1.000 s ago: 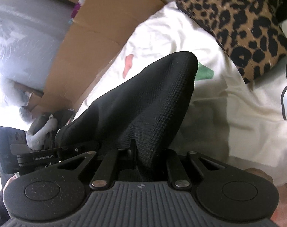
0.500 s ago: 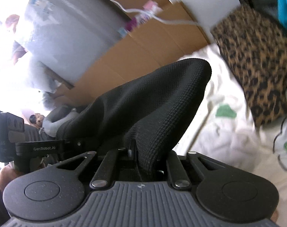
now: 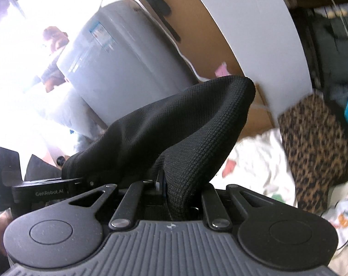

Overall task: Fold clothes
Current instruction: 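Lift the folded shorts up off the bed with both tools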

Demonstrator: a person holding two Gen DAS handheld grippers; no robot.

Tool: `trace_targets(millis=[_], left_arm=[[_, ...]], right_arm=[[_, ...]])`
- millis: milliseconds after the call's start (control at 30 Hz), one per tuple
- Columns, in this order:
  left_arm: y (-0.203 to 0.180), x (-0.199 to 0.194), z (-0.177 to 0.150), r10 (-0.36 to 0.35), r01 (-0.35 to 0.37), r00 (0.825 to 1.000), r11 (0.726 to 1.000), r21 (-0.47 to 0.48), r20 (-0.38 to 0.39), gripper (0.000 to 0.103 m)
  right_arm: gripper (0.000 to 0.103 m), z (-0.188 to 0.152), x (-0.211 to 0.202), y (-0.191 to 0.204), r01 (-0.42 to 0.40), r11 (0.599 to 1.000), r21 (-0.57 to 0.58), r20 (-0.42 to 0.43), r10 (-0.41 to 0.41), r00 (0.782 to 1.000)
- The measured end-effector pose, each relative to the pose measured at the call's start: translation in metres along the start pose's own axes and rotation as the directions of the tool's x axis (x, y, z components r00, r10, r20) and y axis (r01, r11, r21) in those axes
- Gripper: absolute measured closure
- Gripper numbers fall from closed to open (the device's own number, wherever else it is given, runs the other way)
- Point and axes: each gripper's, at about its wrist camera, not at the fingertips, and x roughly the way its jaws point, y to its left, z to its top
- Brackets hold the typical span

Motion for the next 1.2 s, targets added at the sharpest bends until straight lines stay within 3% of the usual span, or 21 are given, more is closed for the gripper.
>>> trace_targets(millis=[267,500,767,1200], left_arm=[[-0.024,-0.036,0.023,0.029,-0.027,0.998,0.999,-0.029,0.060,0.071],[-0.028,-0.058,0.024,0.057,-0.053,0.994,0.998,-0.038,0.090,0.071],[-0.031,-0.054,0.018,0.069,-0.066,0.995,0.997,-0.031,0.077,0.071],[-0.072,-0.011,0.021,-0.014,0.010,0.996,0.999,0.051,0.083,0.071]], right_arm=[[0.095,0.041,-0.034,0.055,0.063,0.993,-0.096,0.026,-0.061,0.998],[0.095,0.046,-0.035,0.083,0.083,0.986,-0.144,0.030,-0.080,0.996],[0.095,0.039,-0.038,0.074,0.107,0.976,-0.188,0.021,-0.105,0.994],[0.095,0.049,-0.059,0.028,0.165,0.961,-0.222,0.038,-0.160,0.986]])
